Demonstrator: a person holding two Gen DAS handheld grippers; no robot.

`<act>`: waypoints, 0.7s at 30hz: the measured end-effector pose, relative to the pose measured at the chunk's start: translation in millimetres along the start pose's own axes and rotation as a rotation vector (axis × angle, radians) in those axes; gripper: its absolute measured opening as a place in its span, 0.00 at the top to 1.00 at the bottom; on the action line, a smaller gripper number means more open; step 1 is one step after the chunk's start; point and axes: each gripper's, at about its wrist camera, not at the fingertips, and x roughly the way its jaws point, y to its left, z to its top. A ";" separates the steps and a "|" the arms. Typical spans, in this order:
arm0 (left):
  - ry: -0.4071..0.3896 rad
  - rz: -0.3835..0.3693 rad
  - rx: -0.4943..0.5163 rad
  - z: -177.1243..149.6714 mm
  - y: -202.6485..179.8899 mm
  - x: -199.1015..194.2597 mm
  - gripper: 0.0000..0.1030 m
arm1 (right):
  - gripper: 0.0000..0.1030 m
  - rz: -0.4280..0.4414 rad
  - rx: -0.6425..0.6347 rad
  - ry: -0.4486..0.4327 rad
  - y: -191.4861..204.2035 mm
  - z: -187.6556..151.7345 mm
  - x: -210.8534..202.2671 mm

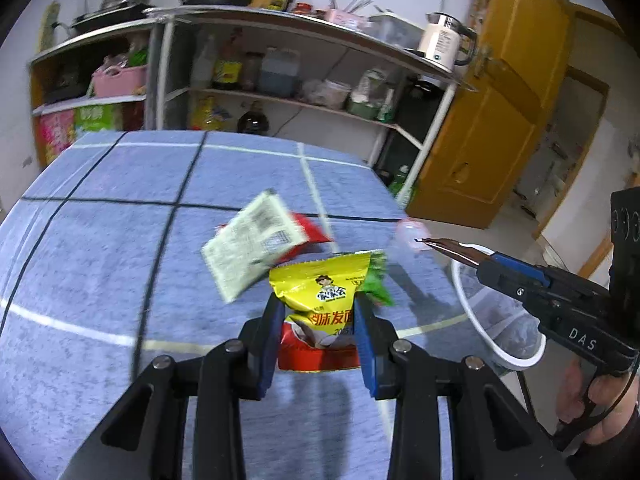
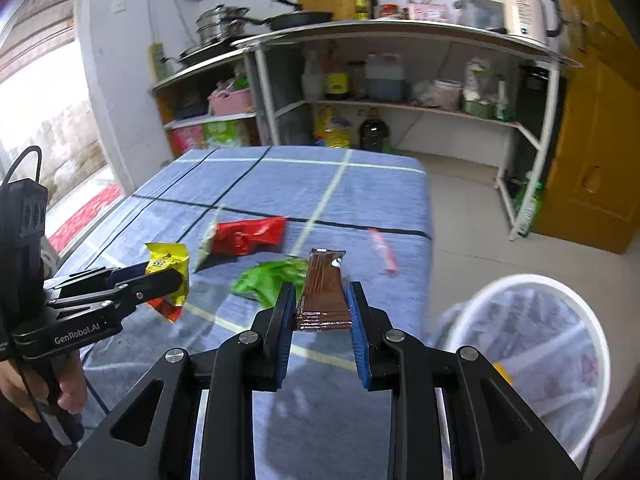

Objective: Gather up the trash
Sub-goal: 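Carry both wrappers over the bin and open both tools to drop them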

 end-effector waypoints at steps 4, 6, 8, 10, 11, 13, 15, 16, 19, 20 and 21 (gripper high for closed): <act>0.001 -0.042 0.035 4.2 -24.9 5.9 0.65 | 0.74 -0.042 0.039 -0.005 -27.0 -9.9 -14.4; 0.001 -0.063 0.060 5.3 -40.7 8.9 0.65 | 0.74 -0.064 0.063 -0.005 -42.5 -16.3 -21.9; 0.002 -0.085 0.086 7.3 -57.3 12.8 0.65 | 0.74 -0.083 0.095 -0.005 -59.9 -23.4 -29.4; 0.006 -0.105 0.107 8.5 -72.1 16.4 0.65 | 0.74 -0.097 0.123 -0.004 -73.9 -29.7 -35.5; 0.008 -0.114 0.121 8.8 -80.1 18.8 0.65 | 0.74 -0.109 0.139 -0.004 -82.9 -33.9 -39.4; 0.014 -0.132 0.149 7.5 -95.3 23.1 0.65 | 0.74 -0.122 0.161 -0.003 -93.7 -39.0 -44.0; 0.023 -0.149 0.174 8.6 -110.9 29.4 0.65 | 0.74 -0.132 0.193 0.000 -108.2 -46.4 -49.0; 0.025 -0.156 0.187 9.0 -118.6 32.5 0.65 | 0.74 -0.137 0.202 0.001 -112.5 -49.1 -50.4; 0.035 -0.182 0.211 11.6 -140.0 41.8 0.65 | 0.74 -0.159 0.236 0.007 -129.9 -58.0 -54.8; 0.039 -0.190 0.219 12.7 -147.3 45.3 0.65 | 0.74 -0.166 0.253 0.009 -137.2 -62.0 -56.7; 0.042 -0.198 0.225 12.4 -154.4 47.6 0.65 | 0.74 -0.171 0.260 0.011 -141.3 -63.5 -57.5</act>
